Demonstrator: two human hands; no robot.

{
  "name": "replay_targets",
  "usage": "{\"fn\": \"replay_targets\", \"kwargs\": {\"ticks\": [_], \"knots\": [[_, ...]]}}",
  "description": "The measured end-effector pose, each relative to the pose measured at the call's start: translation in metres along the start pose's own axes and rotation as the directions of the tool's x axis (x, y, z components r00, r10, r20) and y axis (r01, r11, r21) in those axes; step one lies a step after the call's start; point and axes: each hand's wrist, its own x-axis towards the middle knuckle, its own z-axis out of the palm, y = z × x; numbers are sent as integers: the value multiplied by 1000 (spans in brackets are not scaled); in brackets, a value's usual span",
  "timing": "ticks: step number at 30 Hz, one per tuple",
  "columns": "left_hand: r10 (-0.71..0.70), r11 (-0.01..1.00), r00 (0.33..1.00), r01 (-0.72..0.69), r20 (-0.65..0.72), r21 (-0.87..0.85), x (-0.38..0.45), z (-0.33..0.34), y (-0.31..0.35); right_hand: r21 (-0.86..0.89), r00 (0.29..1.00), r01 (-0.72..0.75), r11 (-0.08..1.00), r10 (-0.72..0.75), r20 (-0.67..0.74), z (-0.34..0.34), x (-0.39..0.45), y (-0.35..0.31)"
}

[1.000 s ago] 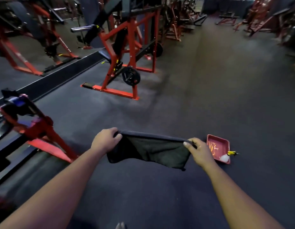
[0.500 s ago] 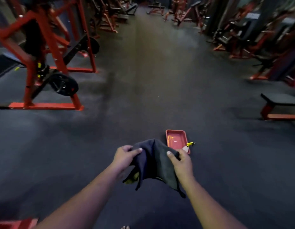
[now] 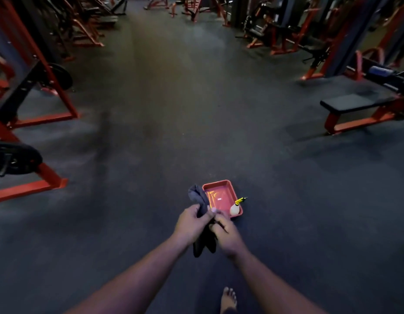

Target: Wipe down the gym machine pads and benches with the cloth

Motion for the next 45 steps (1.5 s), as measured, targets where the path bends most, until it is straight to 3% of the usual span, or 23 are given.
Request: {"fn": "replay_targets", "kwargs": {"ticks": [3, 6, 7, 9, 10, 12, 13, 15, 17, 20, 24, 27, 33, 38, 42, 45], "knots": [[-57, 997, 998, 59, 33, -51, 51, 13, 18, 107, 990, -94, 990, 82, 116, -43, 45, 1], [-78, 996, 997, 77, 19, 38, 96, 15, 25, 103, 982, -142, 984, 127, 142, -80, 94, 0], [-84, 993, 996, 83, 13, 79, 112, 16, 27, 86, 983, -147, 985, 136, 126, -91, 112, -1], [-81, 983, 996, 75, 27, 165, 142, 15, 33, -112, 994, -76, 991, 85, 73, -115, 154, 5], [-72, 978, 996, 59, 59, 200, 156, 14, 36, -310, 997, -12, 951, 37, 74, -129, 174, 7], [-48, 970, 987, 10, 152, 241, 195, 11, 39, -718, 993, 88, 691, -5, 117, -152, 219, 10], [-37, 966, 979, -16, 200, 256, 220, 9, 38, -817, 988, 123, 563, 6, 153, -162, 245, 14], [-15, 955, 963, -67, 271, 290, 257, 3, 37, -883, 967, 197, 426, 65, 247, -176, 281, 17], [1, 952, 950, -97, 313, 289, 303, -1, 32, -902, 946, 225, 368, 138, 293, -188, 321, 23], [-16, 894, 941, -138, 338, 427, 369, -4, 15, -917, 940, 178, 358, 214, 266, -197, 367, 33], [-80, 628, 929, -234, 361, 742, 444, 9, -18, -924, 925, 73, 376, 320, 204, -192, 424, 71], [-169, 538, 905, -247, 390, 806, 503, 35, -65, -929, 901, 30, 368, 393, 185, -190, 477, 122], [-311, 553, 888, -120, 338, 825, 631, 110, -205, -929, 872, 0, 370, 455, 181, -197, 590, 289], [-309, 568, 910, -57, 277, 821, 707, 165, -301, -952, 892, 49, 302, 416, 178, -199, 654, 414], [-299, 608, 920, -22, 255, 794, 717, 193, -357, -952, 904, 35, 304, 395, 160, -203, 661, 473], [-392, 639, 879, 46, 273, 768, 704, 205, -380, -944, 878, -9, 331, 455, 151, -205, 646, 499]]}}
